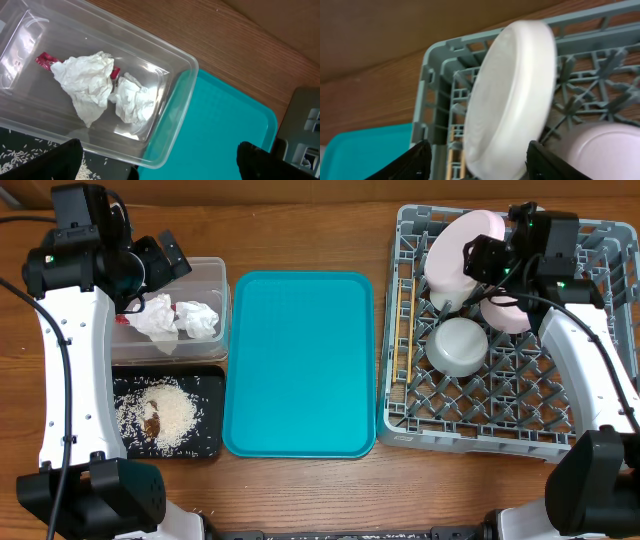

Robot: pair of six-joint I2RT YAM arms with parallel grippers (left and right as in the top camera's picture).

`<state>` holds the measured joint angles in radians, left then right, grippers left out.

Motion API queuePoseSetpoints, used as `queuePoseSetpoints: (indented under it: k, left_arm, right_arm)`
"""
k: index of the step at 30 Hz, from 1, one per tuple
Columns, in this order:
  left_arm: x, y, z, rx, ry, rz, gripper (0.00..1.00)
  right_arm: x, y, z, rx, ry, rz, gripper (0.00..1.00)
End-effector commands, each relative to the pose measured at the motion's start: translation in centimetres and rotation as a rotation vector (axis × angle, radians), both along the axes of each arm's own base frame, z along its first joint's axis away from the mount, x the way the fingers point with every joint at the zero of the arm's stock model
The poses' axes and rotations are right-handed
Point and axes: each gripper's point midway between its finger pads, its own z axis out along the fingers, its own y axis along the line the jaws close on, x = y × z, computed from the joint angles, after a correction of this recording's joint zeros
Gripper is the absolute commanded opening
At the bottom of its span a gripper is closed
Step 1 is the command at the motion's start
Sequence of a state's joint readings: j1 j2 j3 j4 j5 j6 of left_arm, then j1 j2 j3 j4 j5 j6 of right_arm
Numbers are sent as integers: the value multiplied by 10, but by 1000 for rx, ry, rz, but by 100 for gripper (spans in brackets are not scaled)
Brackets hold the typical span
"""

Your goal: Sort waste into correct bins and load items into the dishwasher

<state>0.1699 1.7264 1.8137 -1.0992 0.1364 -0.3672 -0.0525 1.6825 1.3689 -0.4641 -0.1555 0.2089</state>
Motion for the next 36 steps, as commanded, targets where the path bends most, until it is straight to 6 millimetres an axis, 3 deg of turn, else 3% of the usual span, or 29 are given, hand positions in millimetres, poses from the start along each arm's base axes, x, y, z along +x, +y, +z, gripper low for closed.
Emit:
queuePoseSetpoints:
  k: [1, 11, 17, 22, 26, 28, 31, 36]
  left_arm:
    - [4, 0, 6, 16, -16, -3, 100]
    - [4, 0, 6, 16, -16, -3, 100]
    - [4, 0, 6, 16, -16, -3, 100]
    - [4, 0, 6, 16, -16, -3, 100]
    - [4, 0, 6, 16, -16, -3, 100]
    - [4, 0, 6, 16, -16, -3, 100]
    - [4, 0, 6, 16, -16, -3, 100]
    - [4, 0, 6, 16, -16, -3, 100]
  right_arm:
    - [8, -16, 5, -58, -16, -68, 63]
    - [2, -15, -16, -61, 53, -56, 57]
    - [-5, -16, 4, -100, 19, -39, 56]
    - [-17, -11, 48, -111, -72, -39, 56]
    - [-39, 24, 84, -116, -138, 42, 56]
    - [-49, 48, 90, -112, -141, 97, 56]
    - [-66, 95, 81, -109, -99, 212, 56]
    - [-86, 155, 34, -137, 39, 362, 56]
